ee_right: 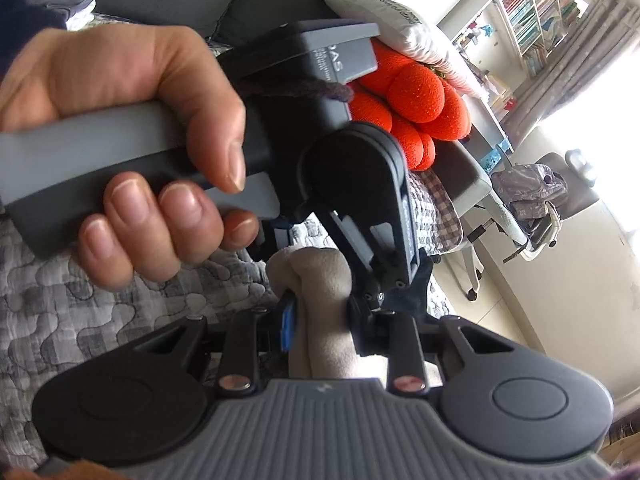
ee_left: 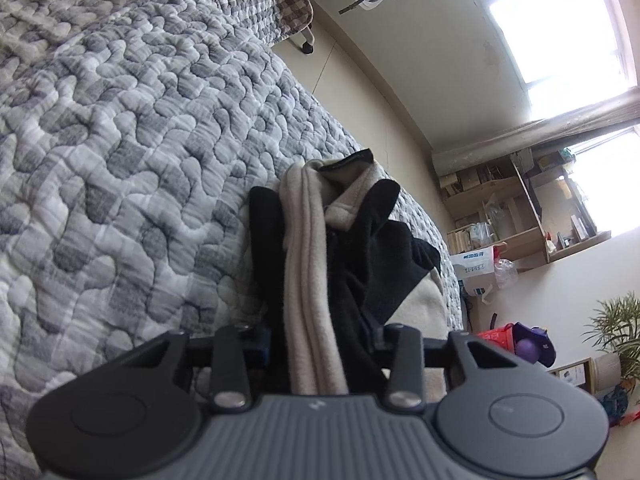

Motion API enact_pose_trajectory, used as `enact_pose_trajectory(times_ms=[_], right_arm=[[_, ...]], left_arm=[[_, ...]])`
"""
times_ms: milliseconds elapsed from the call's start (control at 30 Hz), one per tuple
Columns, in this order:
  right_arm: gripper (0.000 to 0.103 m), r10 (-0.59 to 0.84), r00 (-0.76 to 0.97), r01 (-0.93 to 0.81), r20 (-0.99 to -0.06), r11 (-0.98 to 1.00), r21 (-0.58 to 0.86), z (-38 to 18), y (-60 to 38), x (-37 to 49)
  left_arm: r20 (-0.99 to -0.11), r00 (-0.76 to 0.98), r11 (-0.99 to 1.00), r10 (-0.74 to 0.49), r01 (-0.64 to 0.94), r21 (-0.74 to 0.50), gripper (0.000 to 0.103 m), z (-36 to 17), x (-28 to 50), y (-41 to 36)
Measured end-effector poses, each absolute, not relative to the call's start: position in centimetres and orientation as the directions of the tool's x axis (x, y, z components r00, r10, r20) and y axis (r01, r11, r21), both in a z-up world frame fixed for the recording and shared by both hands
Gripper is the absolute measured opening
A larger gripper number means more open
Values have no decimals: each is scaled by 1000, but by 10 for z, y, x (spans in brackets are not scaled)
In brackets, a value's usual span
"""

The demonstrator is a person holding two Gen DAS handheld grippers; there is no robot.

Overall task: Fold clothes
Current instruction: 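Hold the folded bundle with both tools and lift it off the bed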

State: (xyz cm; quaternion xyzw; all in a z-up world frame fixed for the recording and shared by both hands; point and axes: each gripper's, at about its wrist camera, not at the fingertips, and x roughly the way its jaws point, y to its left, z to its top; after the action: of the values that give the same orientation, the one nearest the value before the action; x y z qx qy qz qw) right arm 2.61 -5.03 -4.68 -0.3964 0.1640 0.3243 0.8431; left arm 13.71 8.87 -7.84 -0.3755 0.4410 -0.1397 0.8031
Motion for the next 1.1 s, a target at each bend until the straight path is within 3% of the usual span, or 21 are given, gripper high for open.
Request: enact_pose_trajectory(times_ms=[200,300,433,533,667,900,1100], right_arm=[[43,435,694,-718,-574,472,-511,-46,-55,31],[65,466,632,-772,-619,442,-456,-40,-66,32],[65,547,560,-821,-622,468,-327,-19,-93,39],[67,610,555,-808,-565,557,-193,6,-122,53],[73,595,612,-694,-521,720,7,21,-163,81],[73,389,622,-298,-679,920,253,-4,-200,141],[73,513,488,-169,-706,849,501,-34,-220,150]], left_arm=[[-612,567,689,-551,-105,-718,37,-80,139,89],[-614,568,693,-548,-102,-713,37,-80,138,92],[-617,567,695,-546,-104,-711,38,-80,137,92],[-617,568,697,-545,-102,-710,38,-82,136,93],[-617,568,697,-545,-103,-710,38,-82,135,93],[-620,572,707,-537,-96,-701,39,-82,135,88],[-620,571,705,-538,-97,-702,39,-81,136,85]])
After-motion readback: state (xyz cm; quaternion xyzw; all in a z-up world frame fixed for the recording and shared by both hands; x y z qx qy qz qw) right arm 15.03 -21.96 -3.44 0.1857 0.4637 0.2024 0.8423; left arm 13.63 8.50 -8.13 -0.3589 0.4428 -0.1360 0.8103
